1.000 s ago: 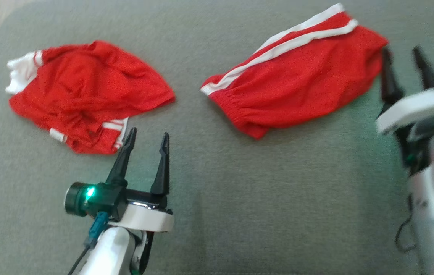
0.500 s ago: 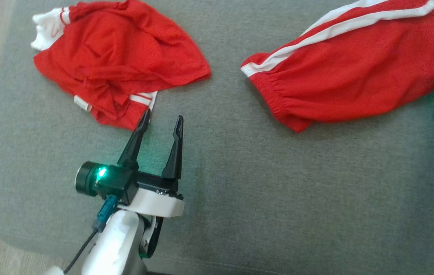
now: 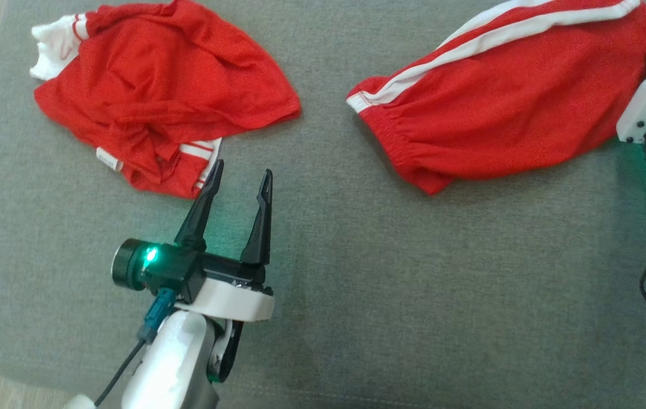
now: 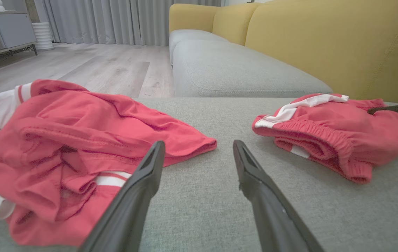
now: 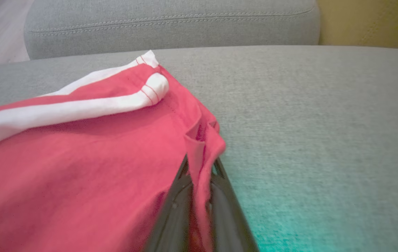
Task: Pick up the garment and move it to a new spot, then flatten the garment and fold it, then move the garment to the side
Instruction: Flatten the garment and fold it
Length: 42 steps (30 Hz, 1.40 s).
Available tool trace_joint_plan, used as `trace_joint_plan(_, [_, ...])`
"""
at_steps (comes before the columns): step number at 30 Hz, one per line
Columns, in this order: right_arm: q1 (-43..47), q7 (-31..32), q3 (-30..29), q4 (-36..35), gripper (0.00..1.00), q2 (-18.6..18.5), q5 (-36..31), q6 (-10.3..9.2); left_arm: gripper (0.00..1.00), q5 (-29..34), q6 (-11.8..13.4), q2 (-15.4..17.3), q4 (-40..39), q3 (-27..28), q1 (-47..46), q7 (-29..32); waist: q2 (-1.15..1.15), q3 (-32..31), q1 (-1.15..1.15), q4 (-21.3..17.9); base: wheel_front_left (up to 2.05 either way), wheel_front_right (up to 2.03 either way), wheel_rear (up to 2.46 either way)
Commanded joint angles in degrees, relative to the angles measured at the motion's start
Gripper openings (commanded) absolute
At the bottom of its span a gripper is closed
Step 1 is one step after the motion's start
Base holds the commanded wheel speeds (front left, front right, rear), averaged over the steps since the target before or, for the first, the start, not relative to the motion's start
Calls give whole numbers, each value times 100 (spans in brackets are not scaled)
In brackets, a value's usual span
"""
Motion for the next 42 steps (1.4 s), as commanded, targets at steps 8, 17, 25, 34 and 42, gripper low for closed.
trace_joint_plan(8, [179,-709,133,221,0,-443,480,-5,100,58,-26,22,-114,305,-4,-29,0,-441,0,-364,0,0,0])
trace_joint_plan(17, [622,-1304,-174,385,0,-946,1142,-5,100,163,-97,22,-158,403,92,-29,0,-534,0,-572,0,0,0])
trace_joint_plan(25, [522,-1657,99,364,0,-731,1627,-5,100,269,-179,22,-68,471,124,-29,0,-585,0,-571,0,0,0])
trace_joint_plan(34, [541,-1897,1112,-178,0,-198,2423,-5,100,267,-168,22,-22,508,295,-29,0,-1037,0,-552,0,0,0])
trace_joint_plan(42, [943,-1769,2430,-1112,0,136,3515,-5,100,258,-171,22,-20,500,505,-29,0,-1354,0,-391,0,0,0])
